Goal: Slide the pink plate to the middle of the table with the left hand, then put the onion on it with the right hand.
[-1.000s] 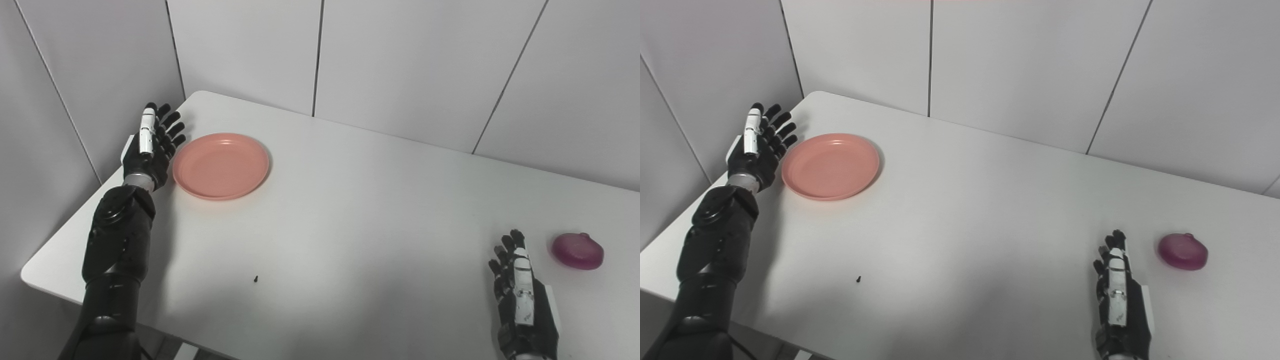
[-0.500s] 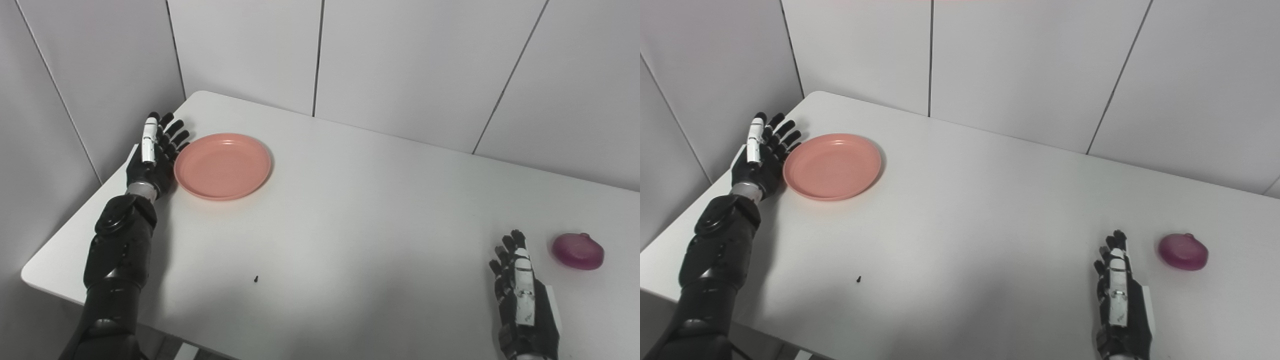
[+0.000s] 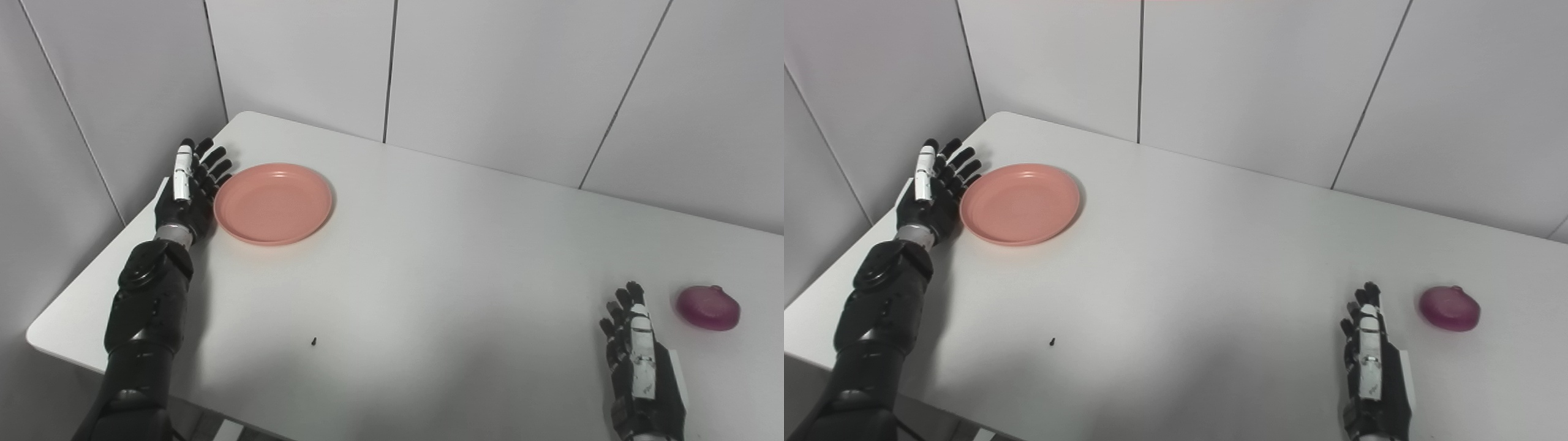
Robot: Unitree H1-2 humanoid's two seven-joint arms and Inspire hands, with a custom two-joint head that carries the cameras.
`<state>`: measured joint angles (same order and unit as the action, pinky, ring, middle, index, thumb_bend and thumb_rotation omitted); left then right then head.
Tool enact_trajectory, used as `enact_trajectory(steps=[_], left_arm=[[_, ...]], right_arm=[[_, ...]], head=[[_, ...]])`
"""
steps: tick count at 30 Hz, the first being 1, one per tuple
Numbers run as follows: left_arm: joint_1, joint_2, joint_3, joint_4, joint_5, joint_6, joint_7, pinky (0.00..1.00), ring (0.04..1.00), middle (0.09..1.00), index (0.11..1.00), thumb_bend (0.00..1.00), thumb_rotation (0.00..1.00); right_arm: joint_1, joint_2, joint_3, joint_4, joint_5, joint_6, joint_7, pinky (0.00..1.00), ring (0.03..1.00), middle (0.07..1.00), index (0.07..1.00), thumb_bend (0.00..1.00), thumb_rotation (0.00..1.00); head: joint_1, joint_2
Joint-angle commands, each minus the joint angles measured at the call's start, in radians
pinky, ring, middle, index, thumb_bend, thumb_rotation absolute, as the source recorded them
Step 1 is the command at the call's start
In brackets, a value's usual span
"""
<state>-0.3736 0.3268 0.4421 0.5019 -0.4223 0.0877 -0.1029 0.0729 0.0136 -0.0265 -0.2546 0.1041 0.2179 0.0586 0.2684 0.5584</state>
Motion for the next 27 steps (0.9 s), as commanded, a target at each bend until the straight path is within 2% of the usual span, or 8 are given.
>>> enact_trajectory(steps=[1,12,27], left_arm=[[-0.038,0.006,-0.014,0.010,0.011,-0.031,-0.004,0.94,0.919,0.918,0.899,0.35,1.00],[-0.044,-0.003,-0.053,0.026,-0.005,-0.052,-0.041,0.91,0.907,0.905,0.885,0.40,1.00],[-0.030,-0.036,-0.094,-0.081,-0.007,0.024,-0.032,0.91,0.905,0.908,0.889,0.39,1.00]], right_arm=[[0.007,-0.019,0.002,-0.030,0.004,-0.014,0.010,1.00,1.000,1.000,1.000,0.09,1.00],[0.007,-0.014,0.000,-0.024,0.005,-0.028,0.010,1.00,1.000,1.000,1.000,0.09,1.00],[0.007,-0.009,-0.002,-0.018,0.020,-0.030,0.015,1.00,1.000,1.000,1.000,0.10,1.00]], head=[[-0.002,0.002],[-0.005,0.003],[-0.019,0.009]])
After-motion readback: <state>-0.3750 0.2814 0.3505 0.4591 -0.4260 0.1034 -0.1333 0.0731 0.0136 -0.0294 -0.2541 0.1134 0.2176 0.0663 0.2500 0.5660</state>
